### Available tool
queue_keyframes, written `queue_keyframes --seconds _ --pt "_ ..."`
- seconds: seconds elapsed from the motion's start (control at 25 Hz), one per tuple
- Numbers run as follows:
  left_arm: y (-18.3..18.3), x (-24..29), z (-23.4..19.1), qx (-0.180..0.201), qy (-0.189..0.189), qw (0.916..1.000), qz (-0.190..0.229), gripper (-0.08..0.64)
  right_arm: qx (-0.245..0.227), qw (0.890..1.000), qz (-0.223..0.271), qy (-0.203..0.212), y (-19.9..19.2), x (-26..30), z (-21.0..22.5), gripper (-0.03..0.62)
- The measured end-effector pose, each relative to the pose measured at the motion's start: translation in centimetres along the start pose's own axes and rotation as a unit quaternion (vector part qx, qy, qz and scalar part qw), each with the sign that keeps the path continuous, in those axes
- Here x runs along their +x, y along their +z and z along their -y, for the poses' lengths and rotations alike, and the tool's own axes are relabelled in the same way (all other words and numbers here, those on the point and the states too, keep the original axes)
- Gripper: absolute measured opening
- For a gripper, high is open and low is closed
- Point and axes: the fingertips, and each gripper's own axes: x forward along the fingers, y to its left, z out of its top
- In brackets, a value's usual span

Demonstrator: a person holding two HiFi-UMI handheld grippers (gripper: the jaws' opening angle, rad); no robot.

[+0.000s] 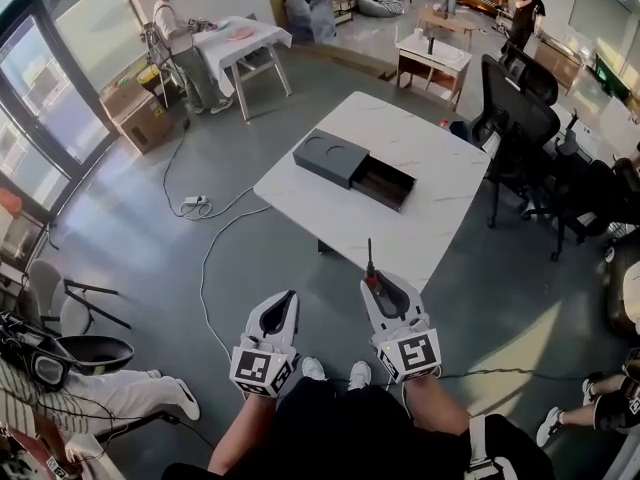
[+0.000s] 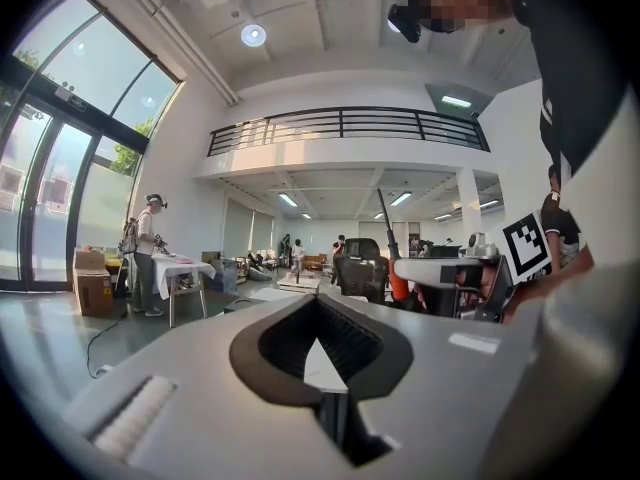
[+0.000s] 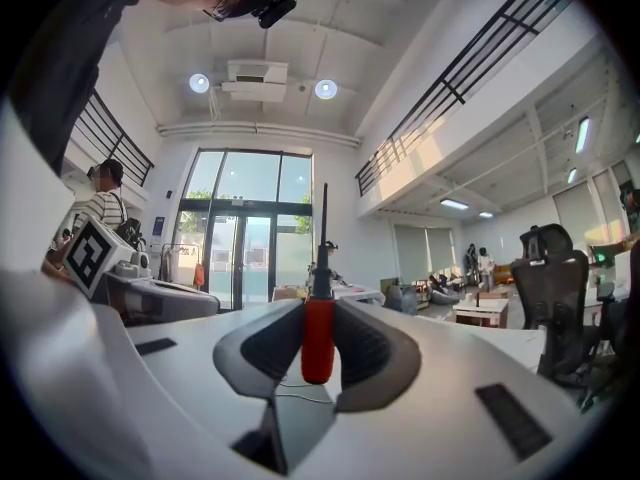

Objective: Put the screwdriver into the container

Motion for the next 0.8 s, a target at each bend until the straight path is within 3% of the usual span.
queue_keyframes --seconds 0.2,0.32,0.48,0.8 --pt "0.6 2.4 -1.3 -0.023 -0.018 0.9995 0.014 0.009 -0.003 1.0 0.0 -0.011 -0.3 1.9 0.4 0.097" --pt "1.8 3.7 -2.5 -0.017 -0.041 0.9985 0.03 0.009 -0.012 1.0 0.0 -0.02 0.0 3.8 0.1 0.097" --pt "2.2 5.3 -6.0 -0.012 -0.058 0.9976 0.035 0.009 -0.028 0.999 -0.002 -0.038 1.1 7.2 0.0 0.097" --pt "2.2 7.2 -11.8 -0.016 -0.092 0.9951 0.033 0.009 -0.017 0.996 -0.006 -0.091 0.8 12.9 -0.5 0.097"
